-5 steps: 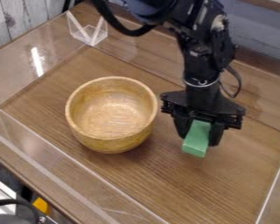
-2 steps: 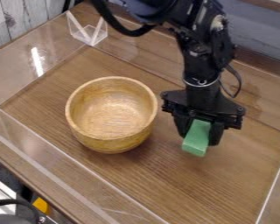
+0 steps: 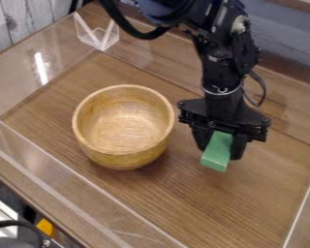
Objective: Remove the green block from inside the brown bowl and put it on the table
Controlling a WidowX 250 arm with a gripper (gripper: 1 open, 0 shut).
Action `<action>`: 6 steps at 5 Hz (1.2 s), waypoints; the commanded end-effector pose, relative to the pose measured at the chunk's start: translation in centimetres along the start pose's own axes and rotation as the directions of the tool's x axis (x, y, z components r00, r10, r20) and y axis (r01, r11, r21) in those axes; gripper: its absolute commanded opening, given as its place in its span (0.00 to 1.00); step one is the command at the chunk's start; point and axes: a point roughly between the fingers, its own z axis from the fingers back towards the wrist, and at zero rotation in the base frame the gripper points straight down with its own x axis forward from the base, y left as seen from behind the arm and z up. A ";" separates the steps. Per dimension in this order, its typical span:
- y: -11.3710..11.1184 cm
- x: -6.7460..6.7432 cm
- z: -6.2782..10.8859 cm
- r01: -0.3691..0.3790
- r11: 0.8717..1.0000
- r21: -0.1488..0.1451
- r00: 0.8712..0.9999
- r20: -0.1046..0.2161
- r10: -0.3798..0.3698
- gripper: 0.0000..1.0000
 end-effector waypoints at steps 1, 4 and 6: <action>-0.4 0.2 1.0 0.002 1.000 -0.015 0.999 0.034 -0.001 0.00; -0.6 -0.2 1.2 -0.015 1.000 -0.021 1.000 0.024 0.015 0.00; -0.6 0.1 1.7 -0.030 0.999 -0.028 0.999 0.028 0.030 1.00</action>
